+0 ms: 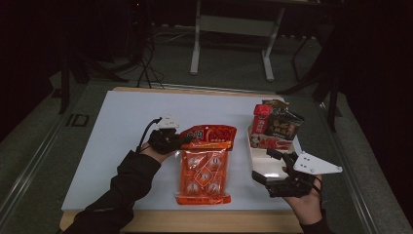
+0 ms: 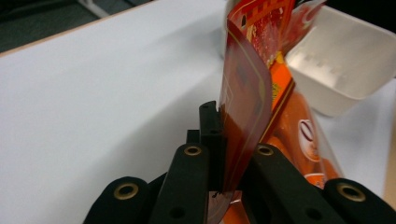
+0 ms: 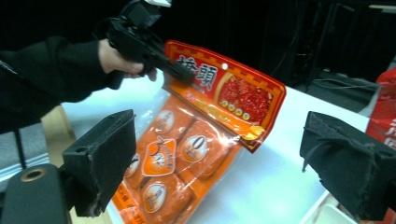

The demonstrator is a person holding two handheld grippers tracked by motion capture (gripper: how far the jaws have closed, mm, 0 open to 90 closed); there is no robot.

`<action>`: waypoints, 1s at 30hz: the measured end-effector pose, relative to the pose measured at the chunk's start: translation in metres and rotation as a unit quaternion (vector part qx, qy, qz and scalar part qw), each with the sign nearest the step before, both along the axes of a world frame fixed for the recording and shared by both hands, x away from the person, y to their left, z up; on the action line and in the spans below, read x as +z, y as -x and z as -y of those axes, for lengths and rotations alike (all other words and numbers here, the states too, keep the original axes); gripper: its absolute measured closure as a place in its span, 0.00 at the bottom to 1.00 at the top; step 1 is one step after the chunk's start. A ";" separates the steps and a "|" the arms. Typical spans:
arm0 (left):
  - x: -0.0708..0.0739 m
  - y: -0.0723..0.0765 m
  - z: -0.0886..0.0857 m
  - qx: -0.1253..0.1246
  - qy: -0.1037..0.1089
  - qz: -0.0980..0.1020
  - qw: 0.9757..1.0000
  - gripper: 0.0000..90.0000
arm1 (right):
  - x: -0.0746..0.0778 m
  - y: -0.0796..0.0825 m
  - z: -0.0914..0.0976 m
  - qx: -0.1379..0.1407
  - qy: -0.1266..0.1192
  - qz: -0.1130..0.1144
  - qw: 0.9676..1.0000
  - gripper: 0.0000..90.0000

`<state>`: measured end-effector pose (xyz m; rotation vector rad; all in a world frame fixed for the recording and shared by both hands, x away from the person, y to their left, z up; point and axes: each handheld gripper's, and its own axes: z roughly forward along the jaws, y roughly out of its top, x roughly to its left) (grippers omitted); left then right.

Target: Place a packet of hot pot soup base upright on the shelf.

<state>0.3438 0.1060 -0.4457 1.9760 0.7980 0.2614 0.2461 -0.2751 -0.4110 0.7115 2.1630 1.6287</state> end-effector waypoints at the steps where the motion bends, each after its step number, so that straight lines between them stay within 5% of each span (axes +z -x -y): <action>1: 0.003 0.004 0.000 -0.004 0.003 0.005 1.000 1.00 | 0.001 0.000 -0.001 -0.003 0.005 0.001 1.000 0.12; 17: 0.031 0.036 0.010 -0.053 0.023 0.046 0.997 1.00 | 0.002 -0.003 -0.005 -0.018 0.006 0.004 1.000 0.16; 21: 0.039 0.047 0.014 -0.084 0.032 0.068 0.994 1.00 | 0.005 -0.004 -0.005 -0.016 0.003 0.005 1.000 0.17; 30: 0.057 0.063 0.019 -0.126 0.065 0.083 0.986 1.00 | 0.002 -0.014 -0.009 -0.010 0.001 -0.012 1.000 0.17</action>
